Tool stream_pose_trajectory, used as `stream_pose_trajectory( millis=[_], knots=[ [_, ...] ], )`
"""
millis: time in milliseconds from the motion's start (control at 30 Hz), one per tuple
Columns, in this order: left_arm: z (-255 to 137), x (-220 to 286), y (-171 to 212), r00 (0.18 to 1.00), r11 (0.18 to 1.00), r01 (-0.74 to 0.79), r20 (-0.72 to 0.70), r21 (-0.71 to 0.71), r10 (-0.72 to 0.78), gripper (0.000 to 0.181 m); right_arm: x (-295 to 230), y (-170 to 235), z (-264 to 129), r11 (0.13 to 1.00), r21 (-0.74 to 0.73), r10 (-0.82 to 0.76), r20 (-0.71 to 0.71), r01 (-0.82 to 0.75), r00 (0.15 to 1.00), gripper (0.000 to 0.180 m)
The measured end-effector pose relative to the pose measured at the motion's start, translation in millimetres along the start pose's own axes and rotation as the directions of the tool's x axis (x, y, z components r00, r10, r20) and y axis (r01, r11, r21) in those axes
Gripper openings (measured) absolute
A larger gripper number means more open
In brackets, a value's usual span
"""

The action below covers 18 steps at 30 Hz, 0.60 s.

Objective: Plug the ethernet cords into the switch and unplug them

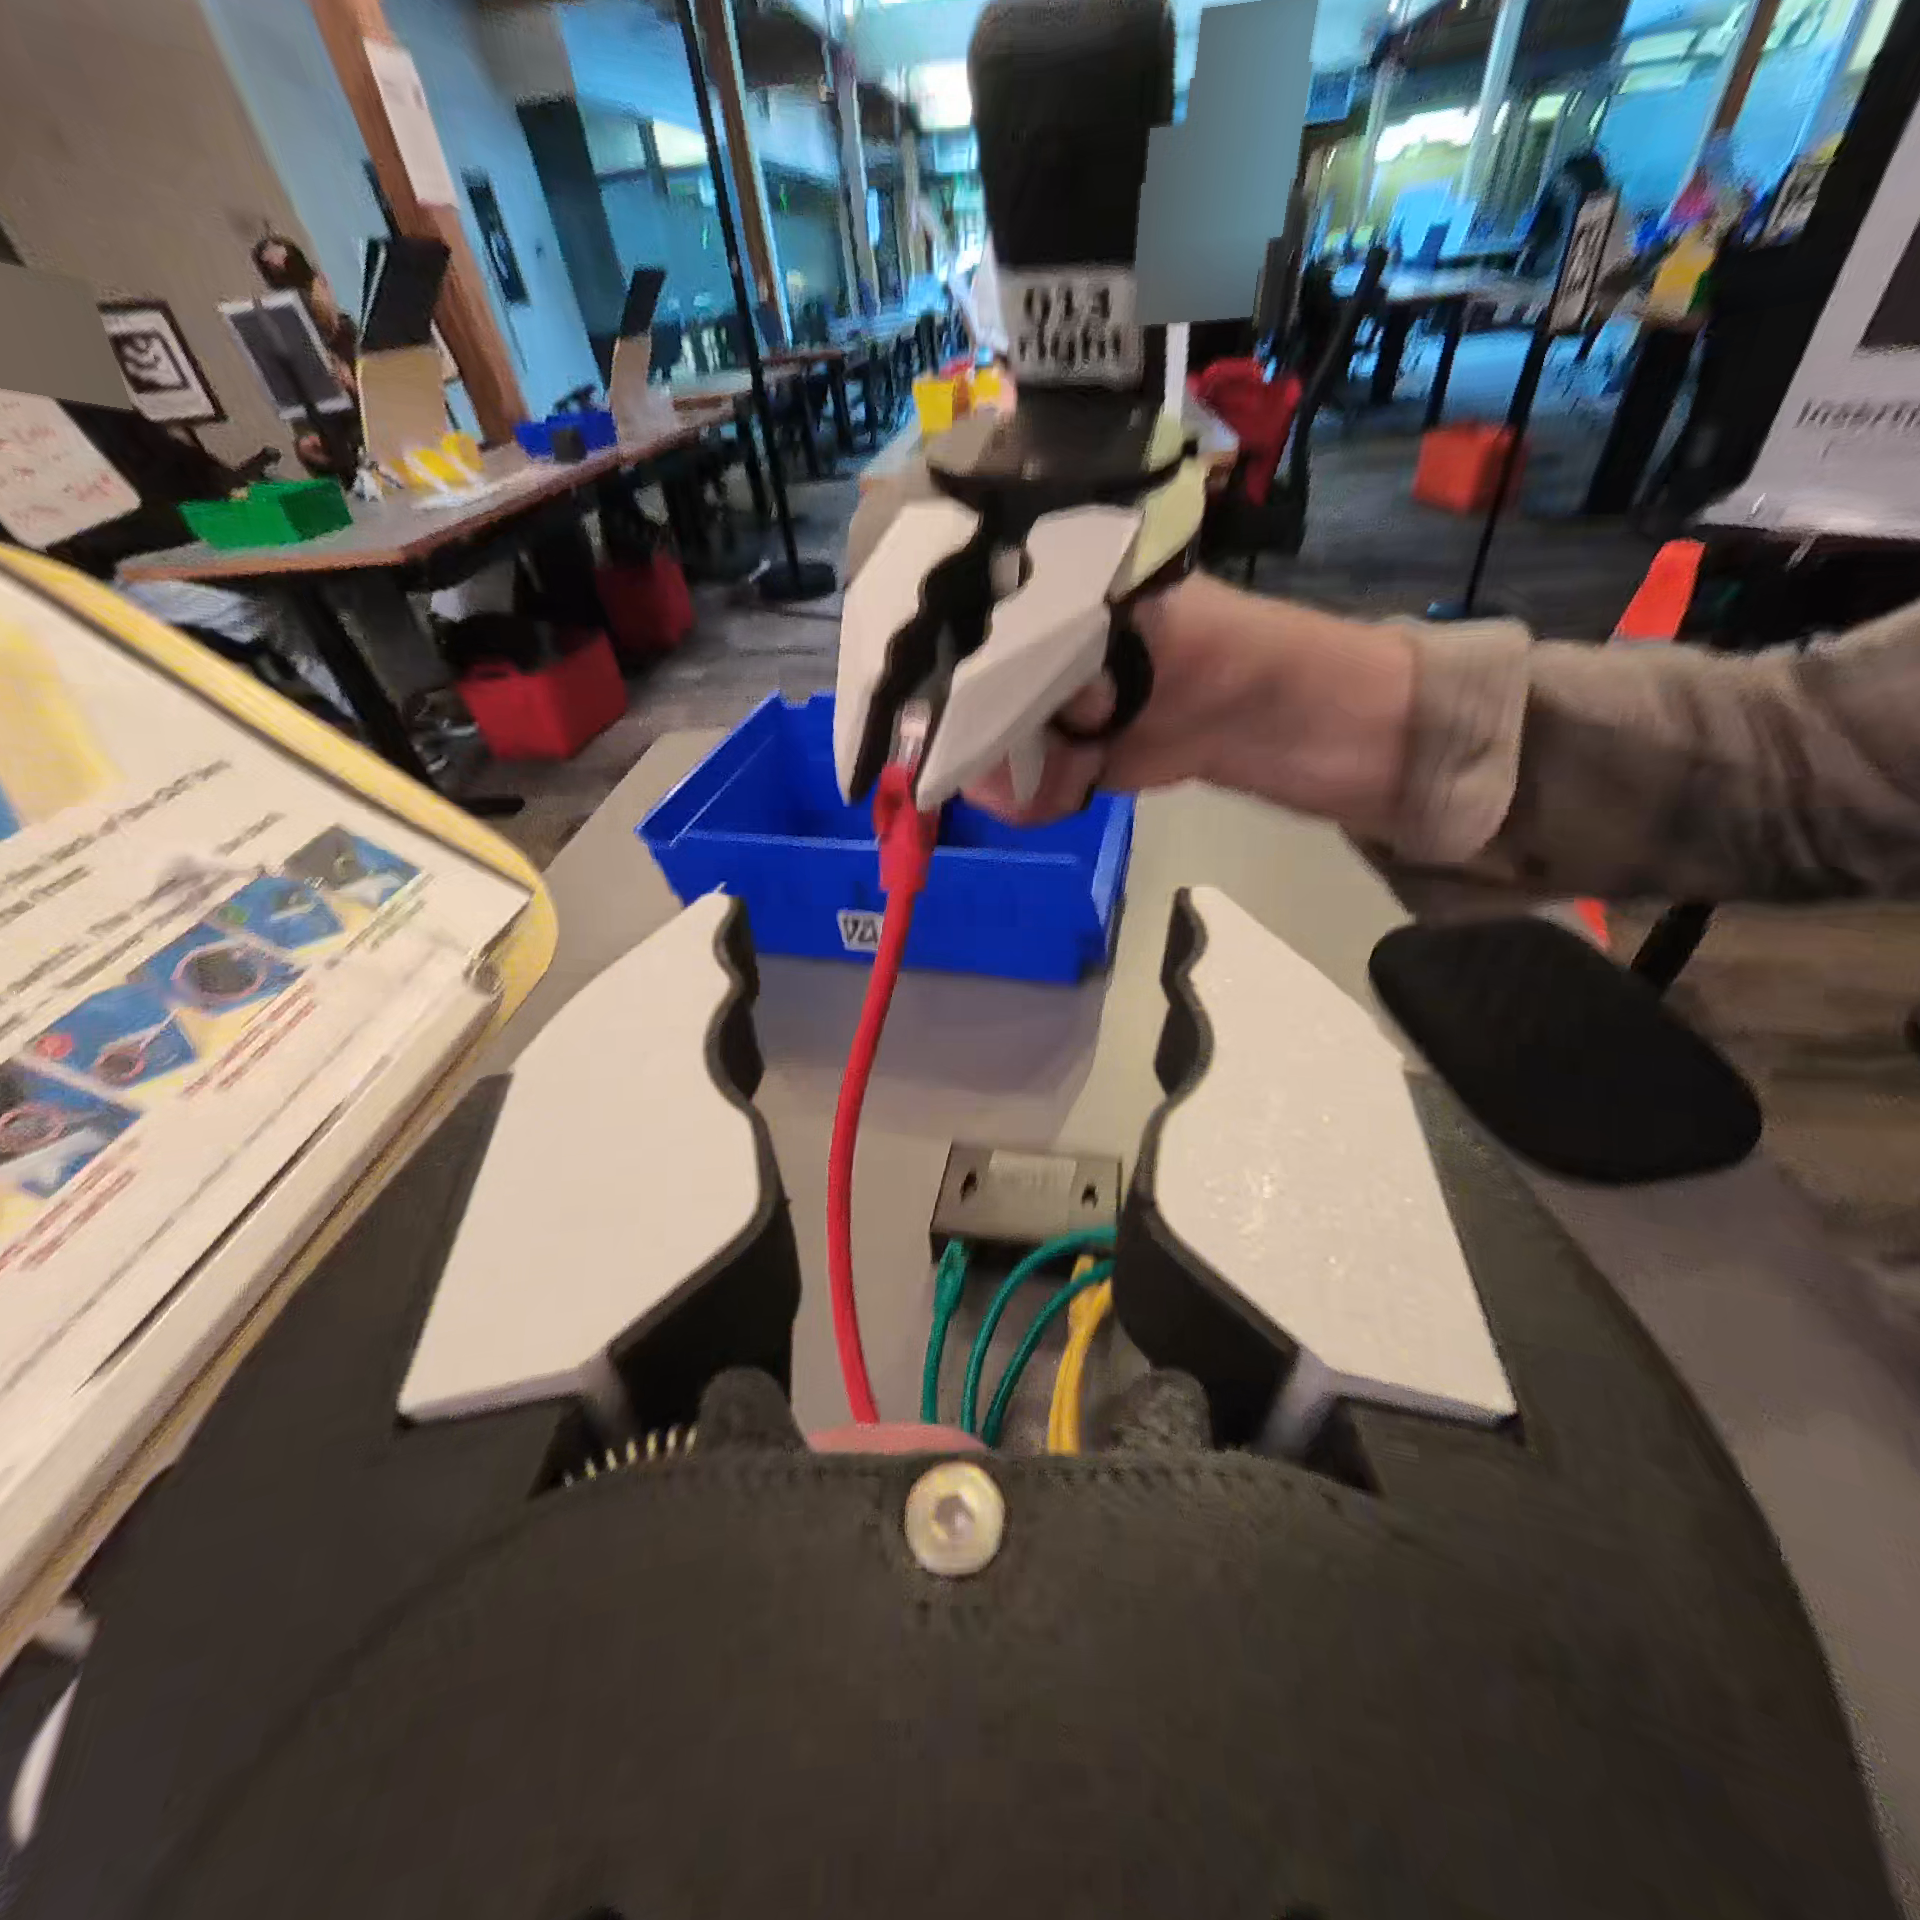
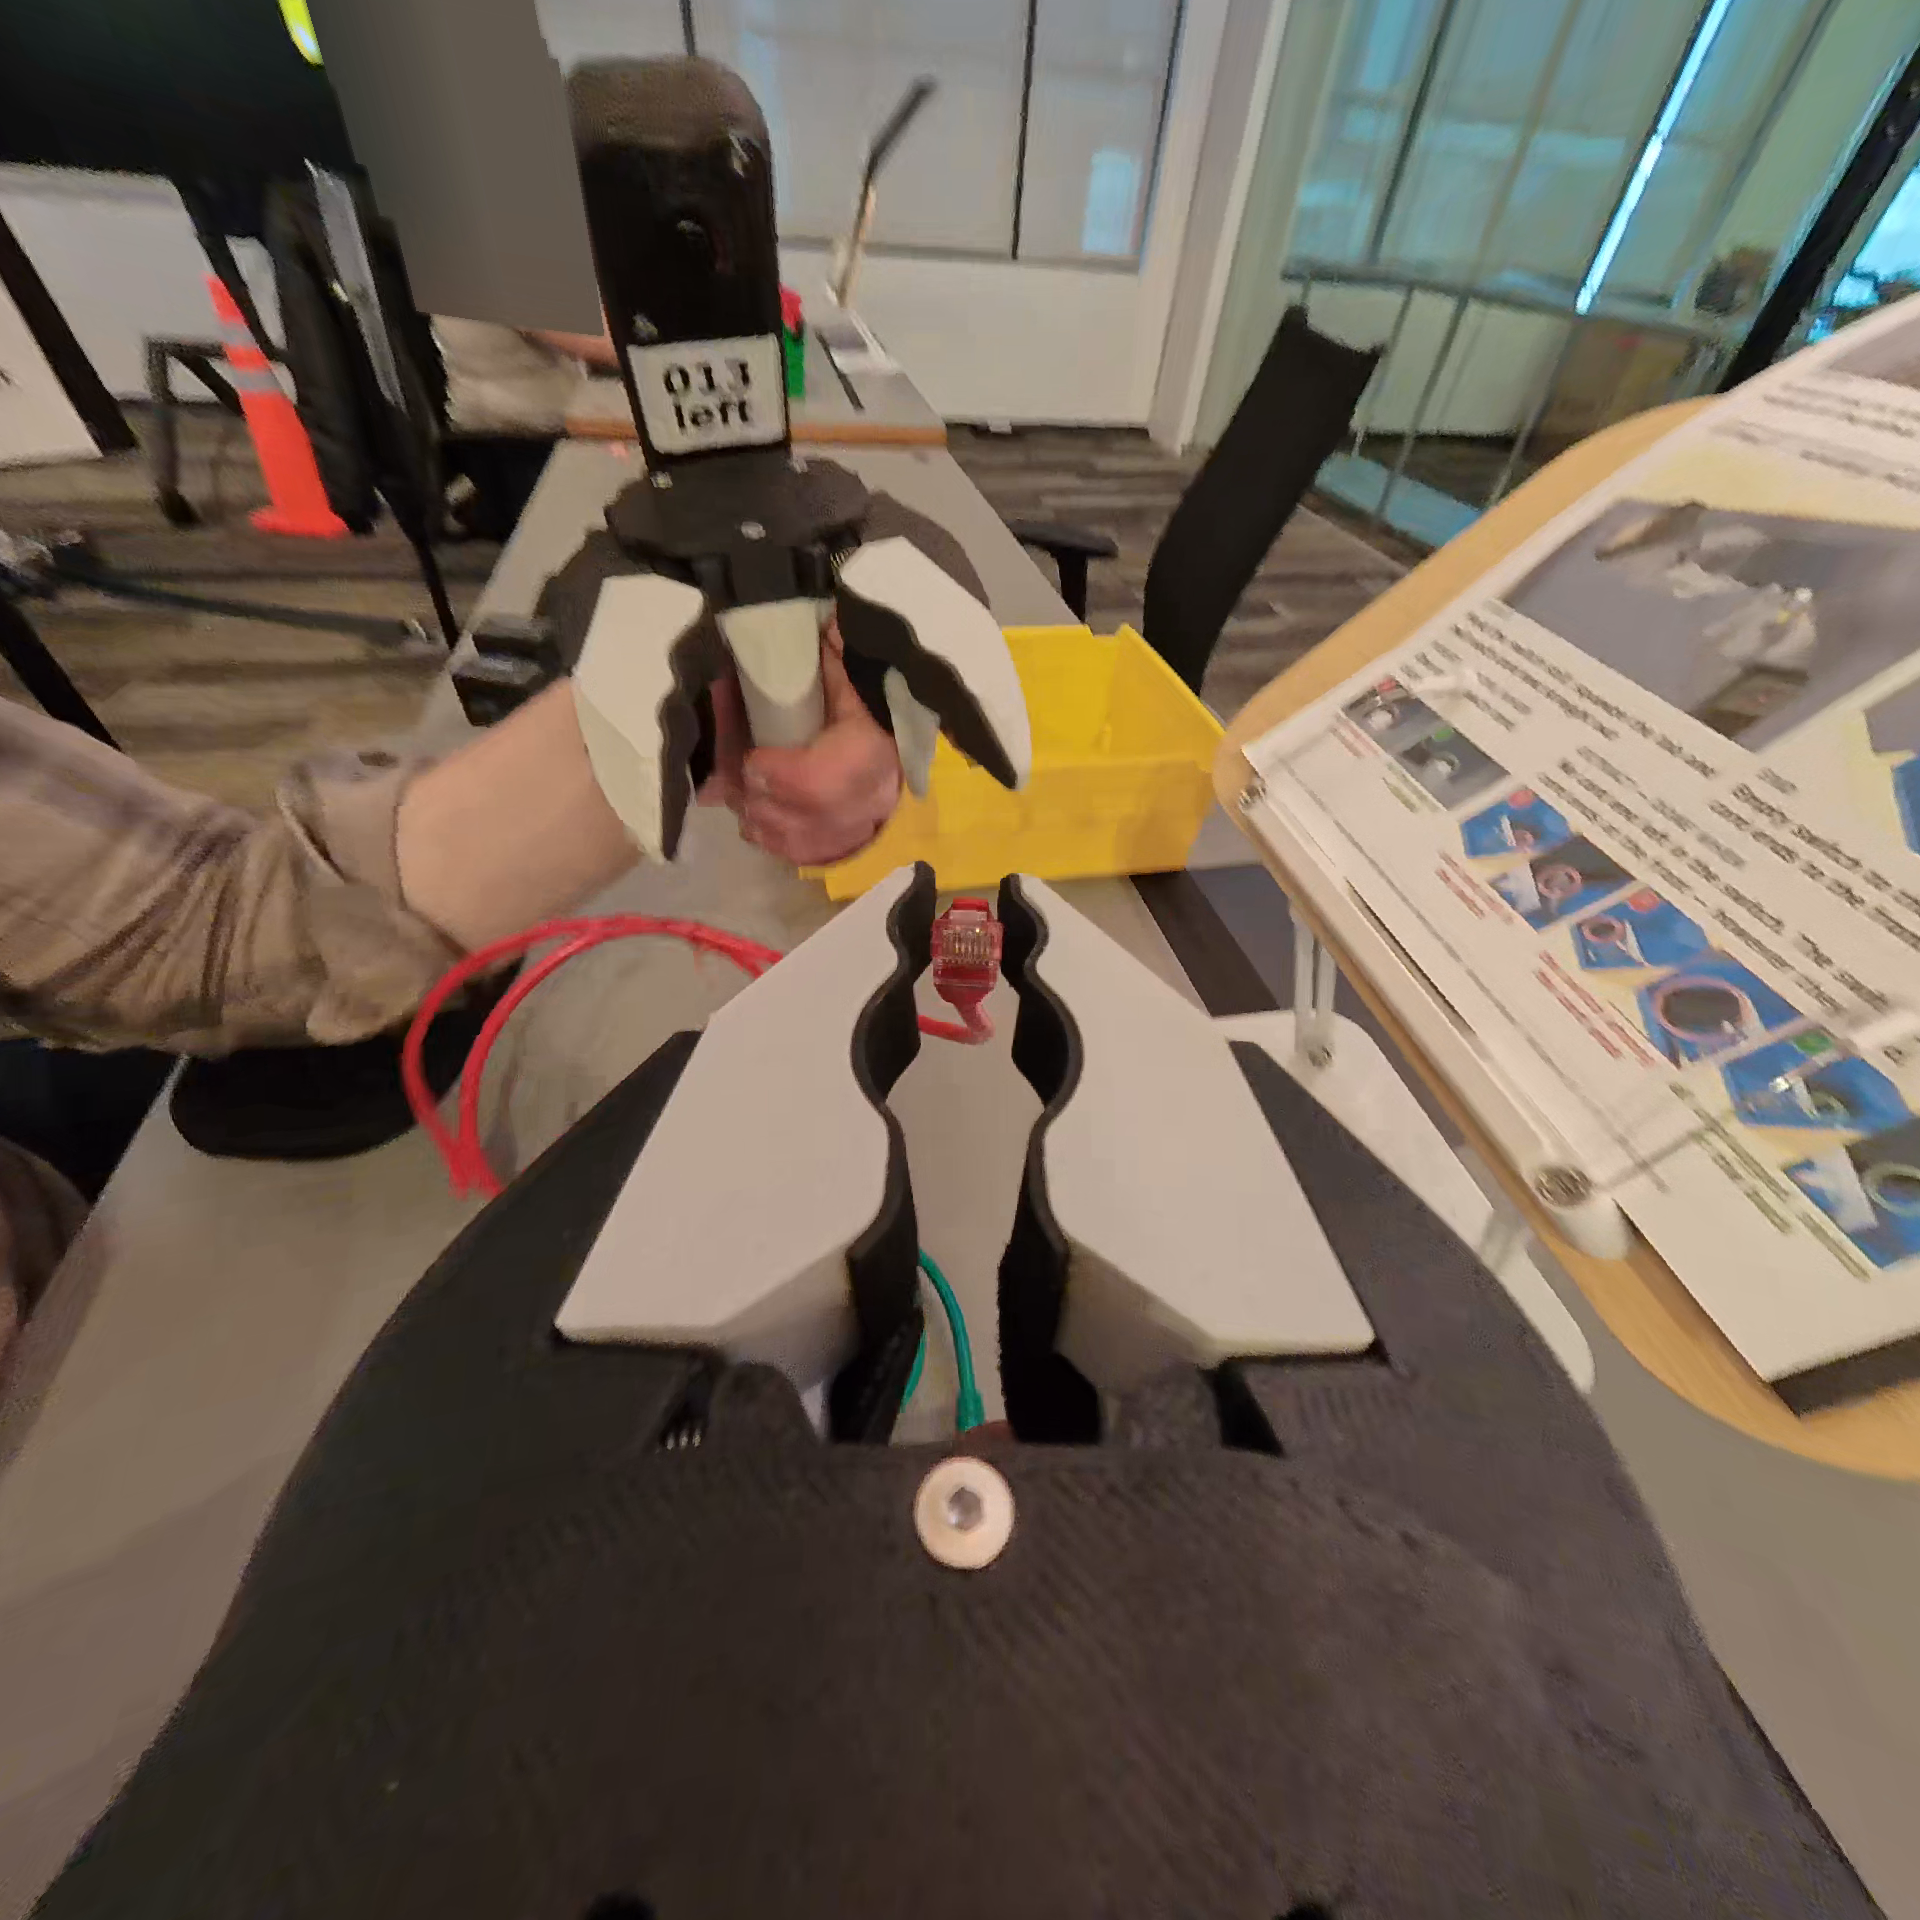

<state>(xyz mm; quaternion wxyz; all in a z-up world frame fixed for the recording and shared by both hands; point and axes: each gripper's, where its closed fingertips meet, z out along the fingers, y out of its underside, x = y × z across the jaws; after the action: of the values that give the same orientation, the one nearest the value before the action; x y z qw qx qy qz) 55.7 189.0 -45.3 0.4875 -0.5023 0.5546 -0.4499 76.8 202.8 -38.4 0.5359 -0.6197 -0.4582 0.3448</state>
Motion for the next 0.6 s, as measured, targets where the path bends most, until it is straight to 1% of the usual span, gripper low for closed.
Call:
stream_pose_trajectory(
  millis=[33, 100, 133, 200, 233, 300, 333, 400, 467, 500, 567, 600],
  knots=[
    [7, 0, -3, 1.0, 1.0, 0.01, 0.011, 0.008, -0.01, 0.071, -2, -4, 2, 0.999, 0.037, 0.002, 0.008, -0.002, 1.0, 0.01],
    [23, -3, 7, 0.999, 0.999, -0.009, 0.051, -0.051, 0.012, 0.065, -8, -7, 6, 0.997, 0.071, 0.003, 0.031, -0.005, 1.0, 0.011],
    [28, -5, 15, 0.998, 0.996, -0.017, 0.057, -0.088, 0.022, 0.057, -11, -8, 8, 0.996, 0.086, -0.002, 0.039, -0.002, 0.999, 0.01],
    [35, -5, 26, 1.0, 0.994, -0.009, 0.027, -0.11, 0.012, 0.047, -17, -9, 12, 0.995, 0.102, -0.019, 0.068, 0.012, 0.998, 0.01],
    [36, -6, 28, 1.0, 0.994, 0.007, 0.016, -0.109, -0.005, 0.037, -19, -8, 13, 0.994, 0.104, -0.027, 0.074, 0.019, 0.997, 0.01],
    [33, 3, 23, 0.997, 0.998, 0.018, -0.068, -0.053, -0.021, 0.015, -22, -9, 13, 0.992, 0.126, -0.027, 0.099, 0.015, 0.995, 0.01],
    [32, 4, 21, 0.997, 0.999, 0.01, -0.08, -0.039, -0.013, 0.01, -22, -11, 12, 0.989, 0.148, -0.019, 0.11, 0.002, 0.994, 0.01],
    [31, 4, 25, 0.998, 0.997, -0.006, -0.069, -0.079, 0.001, 0.009, -21, -9, 12, 0.984, 0.173, 0.009, 0.139, -0.033, 0.99, 0.01],
    [30, 0, 31, 0.999, 0.99, -0.017, -0.034, -0.143, 0.012, 0.009, -17, -4, 11, 0.983, 0.169, 0.042, 0.148, -0.067, 0.988, 0.011],
    [29, 0, 35, 1.0, 0.984, -0.016, -0.028, -0.179, 0.011, 0.009, -14, -2, 9, 0.986, 0.153, 0.052, 0.127, -0.071, 0.991, 0.024],
    [23, -5, 40, 1.0, 0.97, 0.008, 0.011, -0.241, -0.006, 0.009, -6, 4, 1, 0.996, 0.075, -0.047, 0.001, 0.046, 0.999, 0.039],
    [20, -4, 41, 1.0, 0.964, 0.02, 0.011, -0.264, -0.017, 0.009, -5, 5, -4, 0.993, 0.031, -0.116, -0.048, 0.118, 0.992, 0.04]
  ],
)
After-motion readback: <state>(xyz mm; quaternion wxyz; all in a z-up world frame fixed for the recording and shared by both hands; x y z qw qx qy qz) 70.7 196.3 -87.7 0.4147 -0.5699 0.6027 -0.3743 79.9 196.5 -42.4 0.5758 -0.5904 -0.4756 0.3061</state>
